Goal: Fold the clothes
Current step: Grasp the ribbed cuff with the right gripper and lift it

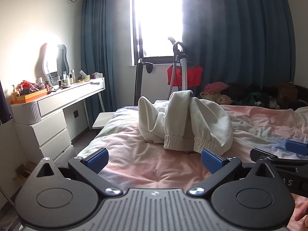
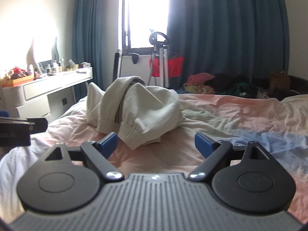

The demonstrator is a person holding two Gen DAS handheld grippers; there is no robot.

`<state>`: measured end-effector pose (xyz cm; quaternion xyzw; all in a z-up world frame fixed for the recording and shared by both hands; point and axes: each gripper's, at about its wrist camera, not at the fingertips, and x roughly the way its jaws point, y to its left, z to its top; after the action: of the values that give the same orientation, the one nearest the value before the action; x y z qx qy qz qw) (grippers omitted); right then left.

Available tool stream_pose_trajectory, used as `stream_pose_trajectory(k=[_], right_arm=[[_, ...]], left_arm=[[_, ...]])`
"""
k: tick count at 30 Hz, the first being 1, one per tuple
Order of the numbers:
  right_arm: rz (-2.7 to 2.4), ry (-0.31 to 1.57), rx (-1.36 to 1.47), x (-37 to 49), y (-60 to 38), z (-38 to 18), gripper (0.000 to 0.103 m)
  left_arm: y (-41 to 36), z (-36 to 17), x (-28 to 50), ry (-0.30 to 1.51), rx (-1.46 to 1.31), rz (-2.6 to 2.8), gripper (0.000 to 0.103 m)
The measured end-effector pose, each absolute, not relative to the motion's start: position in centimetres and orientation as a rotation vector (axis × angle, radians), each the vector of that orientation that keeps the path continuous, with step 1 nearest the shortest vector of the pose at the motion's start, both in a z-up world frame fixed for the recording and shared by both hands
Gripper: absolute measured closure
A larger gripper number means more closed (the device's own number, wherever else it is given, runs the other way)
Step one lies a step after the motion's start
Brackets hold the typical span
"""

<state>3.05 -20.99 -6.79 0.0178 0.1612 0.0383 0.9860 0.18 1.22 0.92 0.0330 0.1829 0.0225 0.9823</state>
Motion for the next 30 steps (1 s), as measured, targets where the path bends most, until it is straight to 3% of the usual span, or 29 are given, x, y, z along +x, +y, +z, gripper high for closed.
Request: stream_pose_trajectory(k=[14, 25, 27, 30], right_arm=[[-0.008, 0.512, -0.135, 18.7, -14.9, -15.2, 0.016], [-0.132, 0.368, 0.193, 22.1, -19.9, -12.3, 0.070], [-0.120, 0.360, 0.235, 21.6, -21.2, -10.9, 0.086], [-0.084, 0.332, 0.225, 19.8, -22.8, -8.2, 0.089]], left_arm=[[7.3, 0.4, 2.9, 0.411, -0.093, 0.118, 0.000], [10.1, -2.8, 7.2, 0.517, -0.261, 0.022, 0.000], [9.9, -3.1, 7.4, 0.523, -0.277, -0.003, 0.000], [9.5, -3.4, 7.5, 0.527, -0.294, -0.041, 0.000]])
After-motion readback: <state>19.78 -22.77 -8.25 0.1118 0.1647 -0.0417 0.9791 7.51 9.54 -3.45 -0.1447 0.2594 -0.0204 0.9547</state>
